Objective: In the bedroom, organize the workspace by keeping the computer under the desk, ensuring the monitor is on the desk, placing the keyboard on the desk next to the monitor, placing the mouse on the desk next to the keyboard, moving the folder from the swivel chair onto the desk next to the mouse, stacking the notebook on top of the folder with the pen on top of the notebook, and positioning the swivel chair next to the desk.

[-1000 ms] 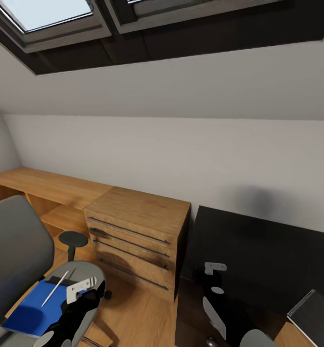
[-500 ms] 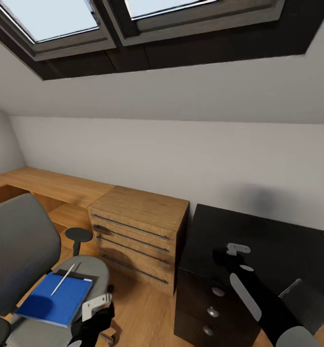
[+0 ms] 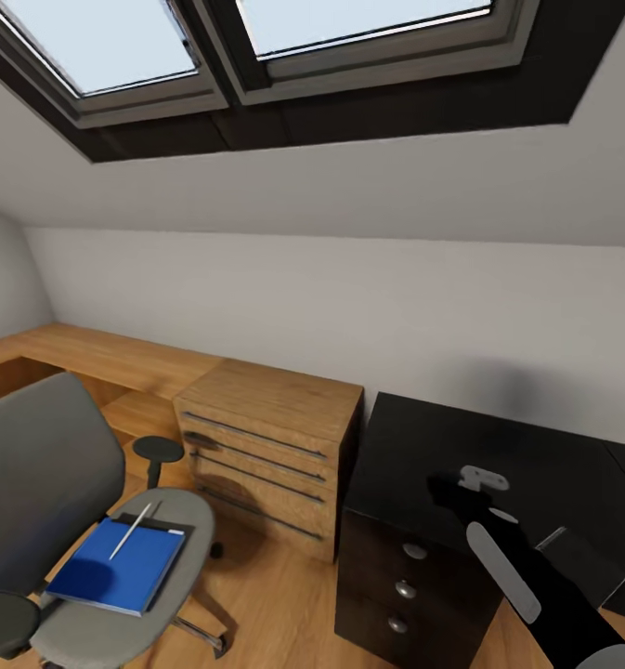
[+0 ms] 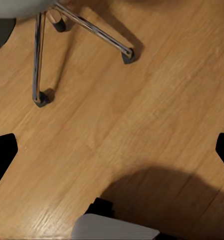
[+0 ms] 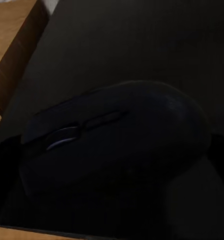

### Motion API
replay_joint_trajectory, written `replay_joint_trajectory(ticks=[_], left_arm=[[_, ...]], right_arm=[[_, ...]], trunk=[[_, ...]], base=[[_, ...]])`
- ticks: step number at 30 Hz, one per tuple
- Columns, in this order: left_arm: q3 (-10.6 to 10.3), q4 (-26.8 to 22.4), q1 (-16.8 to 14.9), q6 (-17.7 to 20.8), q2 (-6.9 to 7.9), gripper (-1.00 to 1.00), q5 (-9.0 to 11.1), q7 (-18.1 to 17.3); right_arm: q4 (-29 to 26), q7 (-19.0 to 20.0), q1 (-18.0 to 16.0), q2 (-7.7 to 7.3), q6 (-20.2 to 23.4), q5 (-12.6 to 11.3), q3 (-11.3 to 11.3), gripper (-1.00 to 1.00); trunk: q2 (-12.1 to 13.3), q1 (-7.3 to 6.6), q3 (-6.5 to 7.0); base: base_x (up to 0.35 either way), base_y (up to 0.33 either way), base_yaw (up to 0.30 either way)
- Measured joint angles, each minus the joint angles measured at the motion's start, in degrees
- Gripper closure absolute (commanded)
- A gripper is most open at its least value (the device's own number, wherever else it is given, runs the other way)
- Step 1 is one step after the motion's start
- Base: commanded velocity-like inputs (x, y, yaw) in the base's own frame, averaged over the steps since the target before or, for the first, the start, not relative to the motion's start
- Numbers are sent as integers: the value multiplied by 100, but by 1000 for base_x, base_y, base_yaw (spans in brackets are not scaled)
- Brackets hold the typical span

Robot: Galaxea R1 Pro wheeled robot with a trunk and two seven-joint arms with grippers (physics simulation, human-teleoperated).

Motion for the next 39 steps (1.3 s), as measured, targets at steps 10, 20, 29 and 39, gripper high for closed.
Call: replay_joint_trajectory(ticks=[10, 20, 29, 39], left_arm=[[-7, 647, -18, -23, -23, -100, -38, -13], [-21, 816, -36, -440, -19, -100, -54, -15], [-11, 1147, -32, -921, -31, -100, -835, -2], [-14, 1151, -34, -922, -32, -100, -843, -4]], right_arm=[[-99, -153, 2, 18, -9, -68, -3, 100], [-138, -164, 12, -9, -11, -80, -28, 100], [-144, -164, 10, -7, -17, -72, -40, 100], [-119, -117, 12, -118, 4, 41, -45, 100]], trunk=[[402, -220, 209], [724, -396, 375], [724, -393, 368], [724, -396, 401]], base=[[0, 0, -126], [-19, 0, -150], [-305, 0, -80], [-100, 0, -207]])
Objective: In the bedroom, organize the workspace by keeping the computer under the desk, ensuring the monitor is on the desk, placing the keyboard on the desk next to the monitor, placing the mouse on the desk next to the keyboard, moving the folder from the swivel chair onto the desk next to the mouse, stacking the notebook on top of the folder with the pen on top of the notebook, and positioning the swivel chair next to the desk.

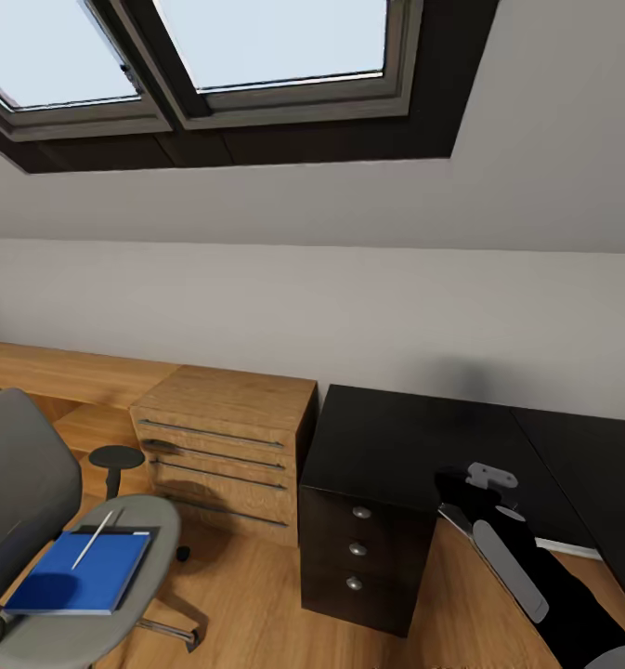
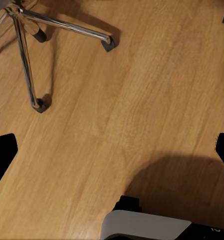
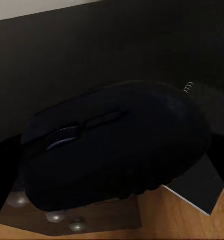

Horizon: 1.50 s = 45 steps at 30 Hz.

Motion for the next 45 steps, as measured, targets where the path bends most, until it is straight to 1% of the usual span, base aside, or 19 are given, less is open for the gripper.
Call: replay_joint_trajectory(ticks=[3, 4, 5, 7, 8, 9, 10, 12, 17, 20, 22, 23, 24, 25, 28, 29, 31, 37, 45], left_arm=[[-1, 1, 3, 0, 0, -100, -1, -1], [-1, 2, 1, 0, 2, -100, -1, 0], [-2, 3, 2, 0, 3, -100, -1, 1], [-2, 2, 0, 0, 6, -100, -1, 0], [-1, 1, -1, 0, 7, -100, -1, -1], [-1, 3, 0, 0, 8, -100, -1, -1], [-2, 4, 0, 0, 8, -100, -1, 0], [0, 5, 0, 0, 8, -100, -1, 1], [0, 6, 3, 0, 14, -100, -1, 1], [4, 6, 2, -5, 16, -100, -1, 2], [5, 5, 1, -7, 17, -100, -1, 3], [6, 5, 0, -8, 17, -100, -1, 3], [6, 6, 0, -8, 17, -100, -1, 3], [6, 5, 2, -14, 17, -100, -6, 3], [6, 6, 0, -87, 18, -100, -9, 3], [3, 6, 2, -128, 12, -100, -9, 3], [0, 6, 4, -139, 11, -100, -9, 3], [-2, 6, -1, -149, 9, -100, -9, 3], [-3, 6, -1, -150, 9, -100, -9, 3]], right_arm=[[2, 44, 0, -157, 10, 138, 13, 100], [1, 71, 0, -224, 20, 220, 17, 100], [1, 87, 0, -258, 29, 265, 19, 100], [3, 182, 0, -403, 130, 459, 22, 100], [4, 227, 1, -442, 164, 505, 23, 100], [6, 346, 1, -514, 219, 583, 21, 100], [8, 424, 1, -550, 242, 612, 20, 100], [52, 814, 1, -699, 325, 690, 14, 100], [296, 1529, -1, -961, 479, 765, -5, 100], [384, 1680, -1, -1084, 543, 836, -5, 100], [460, 1811, 0, -1199, 573, 939, -5, 100], [525, 1963, 0, -1260, 586, 1030, -8, 100], [578, 2079, -1, -1288, 590, 1092, -8, 100], [778, 2292, -5, -1341, 593, 1247, -25, 100], [994, 2396, -12, -1385, 607, 1382, -39, 100], [1027, 2406, -13, -1392, 694, 1403, -40, 100], [1035, 2408, -15, -1394, 736, 1410, -40, 100], [1043, 2403, -16, -1396, 774, 1536, -48, 100], [1061, 2382, -14, -1396, 774, 1575, -50, 100]], trunk=[[0, 0, 12], [0, 0, 16], [0, 0, 20], [0, 0, 27], [0, 0, 30], [0, 0, 34], [0, 0, 37], [0, 0, 44], [0, 0, 62], [0, 0, 72], [0, 0, 79], [0, 0, 83], [0, 0, 86], [0, 0, 89], [0, 0, 100], [0, 0, 103], [0, 0, 110], [0, 0, 131], [0, 0, 159]], base=[[-6, 0, -265], [-3, 0, -268], [-2, 0, -270], [-1, 0, -271], [-1, 0, -272], [-1, 0, -272], [0, 0, -272], [0, 0, -273], [0, 0, -273], [0, 0, -273], [0, 0, -273], [0, 0, -273], [0, 0, -273], [0, 0, -273], [0, 0, -273], [0, 0, -273], [0, 0, -273], [0, 0, -273], [0, 0, -273]])
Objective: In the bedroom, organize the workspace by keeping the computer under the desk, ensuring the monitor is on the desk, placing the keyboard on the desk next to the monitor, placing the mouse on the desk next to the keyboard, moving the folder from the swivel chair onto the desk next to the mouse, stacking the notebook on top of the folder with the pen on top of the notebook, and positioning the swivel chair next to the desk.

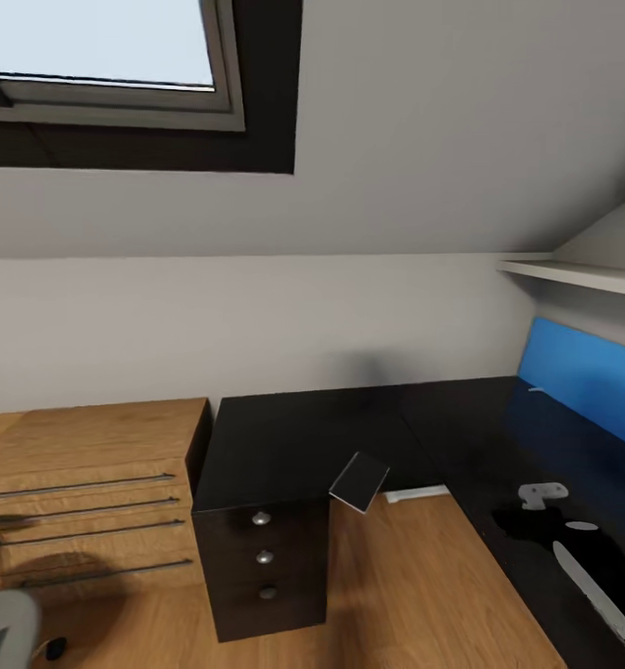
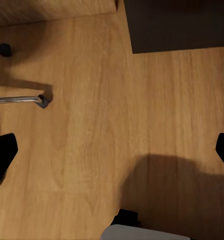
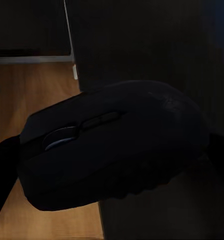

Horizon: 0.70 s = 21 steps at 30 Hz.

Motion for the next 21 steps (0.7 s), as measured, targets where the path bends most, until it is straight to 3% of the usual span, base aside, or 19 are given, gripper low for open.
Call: replay_joint_trajectory(ticks=[13, 21], left_arm=[[1, 0, 1, 0, 5, -100, 0, 0], [10, -2, 1, -3, 9, -100, 0, 0]], right_arm=[[18, -5, 2, 8, -4, 1, 0, 100], [14, -63, -6, 26, -29, 11, 0, 100]], trunk=[[0, 0, 47], [0, 0, 52]], base=[[0, 0, -273], [0, 0, -28]])
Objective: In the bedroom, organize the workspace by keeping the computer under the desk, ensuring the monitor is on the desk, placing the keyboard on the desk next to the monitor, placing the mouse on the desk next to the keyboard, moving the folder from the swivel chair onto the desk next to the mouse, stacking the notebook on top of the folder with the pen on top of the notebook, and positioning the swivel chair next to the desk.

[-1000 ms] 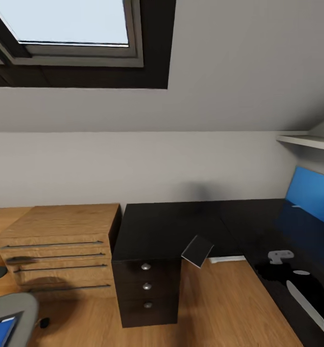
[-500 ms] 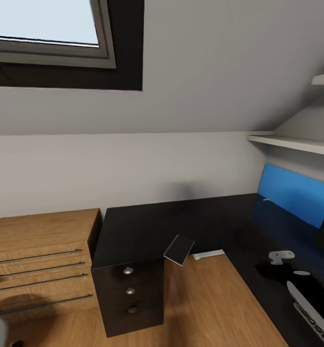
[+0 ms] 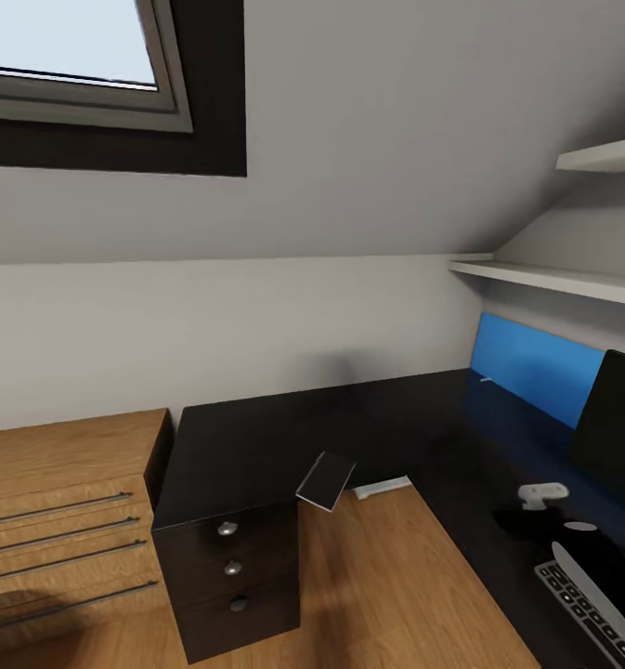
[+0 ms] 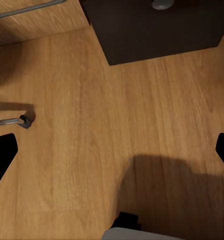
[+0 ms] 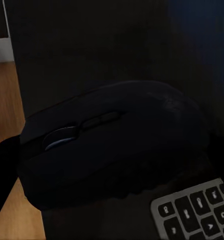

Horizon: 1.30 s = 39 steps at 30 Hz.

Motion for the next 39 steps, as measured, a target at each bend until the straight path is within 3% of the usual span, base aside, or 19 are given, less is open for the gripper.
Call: replay_joint_trajectory(ticks=[6, 9, 12, 20, 34, 39], left_arm=[[2, 0, 2, 1, 0, -100, 1, 0], [1, 0, 2, -3, 0, -100, 0, 0], [0, 0, 0, -2, 0, -100, 0, 0], [0, 0, 2, -86, 0, -100, 7, 0], [1, 0, 1, -268, 0, -100, 8, 3], [7, -37, 4, -278, 0, -100, 15, 8]], right_arm=[[111, -217, 0, 0, -231, 325, -8, 100], [459, -236, -4, 15, -347, 591, -6, 100], [907, -243, -18, 32, -730, 876, -3, 100], [1331, -237, -35, 42, -965, 966, 1, 100], [1576, -237, -58, 104, -968, 976, 2, 100], [2021, -237, -233, 114, -944, 979, -2, 100]], trunk=[[0, 0, 0], [0, 0, 0], [0, 0, 0], [0, -1, 0], [-1, -3, 0], [0, 0, 0]], base=[[0, 0, 0], [0, 0, 0], [0, 0, 0], [25, 0, 0], [274, 0, 0], [41, 0, 0]])
